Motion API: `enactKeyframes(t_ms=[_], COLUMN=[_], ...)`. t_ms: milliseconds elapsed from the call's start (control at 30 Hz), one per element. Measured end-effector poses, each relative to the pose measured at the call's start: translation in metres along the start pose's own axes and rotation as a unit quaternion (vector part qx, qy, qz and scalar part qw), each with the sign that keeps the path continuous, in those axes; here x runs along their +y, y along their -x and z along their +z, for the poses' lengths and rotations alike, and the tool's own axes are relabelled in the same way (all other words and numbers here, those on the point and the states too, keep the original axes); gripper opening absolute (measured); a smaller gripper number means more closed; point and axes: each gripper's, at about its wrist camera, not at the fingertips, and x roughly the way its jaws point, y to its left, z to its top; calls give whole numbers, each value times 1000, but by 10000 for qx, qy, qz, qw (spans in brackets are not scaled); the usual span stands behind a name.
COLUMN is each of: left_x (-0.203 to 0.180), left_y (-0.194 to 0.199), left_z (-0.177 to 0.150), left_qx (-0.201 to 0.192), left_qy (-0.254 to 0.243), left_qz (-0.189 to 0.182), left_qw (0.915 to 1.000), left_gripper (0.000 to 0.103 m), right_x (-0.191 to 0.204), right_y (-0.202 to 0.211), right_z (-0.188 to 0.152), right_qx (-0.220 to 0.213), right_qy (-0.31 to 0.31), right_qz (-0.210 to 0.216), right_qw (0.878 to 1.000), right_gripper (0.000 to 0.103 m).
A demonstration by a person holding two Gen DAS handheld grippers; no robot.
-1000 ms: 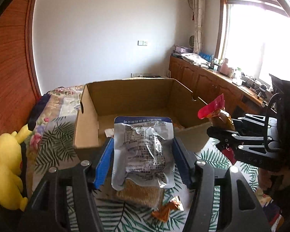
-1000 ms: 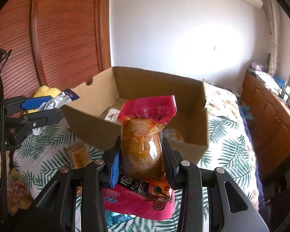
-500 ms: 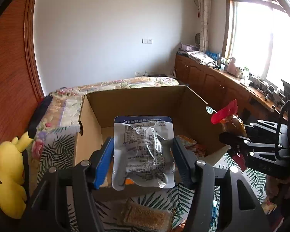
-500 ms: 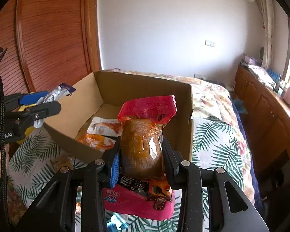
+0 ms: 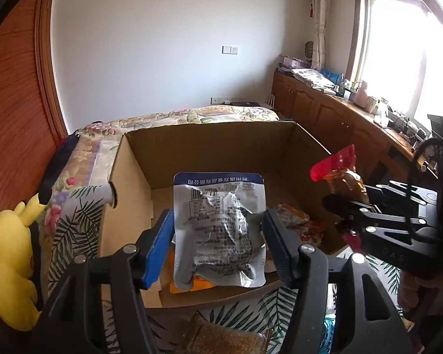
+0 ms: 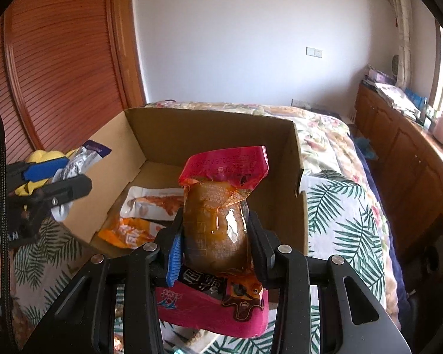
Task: Organize snacks
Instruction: 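Carry the white-blue pouch and pink sausage packet into the box, open both grippers, then move both grippers back to the remaining snacks beside the box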
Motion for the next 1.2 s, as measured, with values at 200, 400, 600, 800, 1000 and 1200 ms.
enactKeyframes(t_ms=[200, 400, 600, 800, 1000, 1200], left_x=[1, 2, 0, -7, -14, -11], left_y=[-7, -9, 6, 30, 51, 62], left_z=[5, 0, 1, -16, -39, -70], left_qx=[-16, -23, -224, -402, -438, -400], left_qy=[16, 16, 44, -206, -326, -295], left_qz=[67, 84, -43, -133, -283, -383], left_qw=[10000, 10000, 9997, 9989, 9981, 9980], left_gripper=[62, 65, 70, 71, 71, 71], right_x=[1, -6, -9, -3, 5, 11], right_y=[-10, -1, 14, 43, 68, 70], right_z=[-4, -6, -10, -29, -59, -92], right_qx=[107, -51, -195, -375, -462, -332], right_qy=[-164, -212, -264, -138, -6, -29], right_qz=[-2, 46, 221, 440, 610, 669], right_qw=[9998, 9998, 9992, 9982, 9971, 9972], right_gripper=[47, 57, 57, 57, 57, 57])
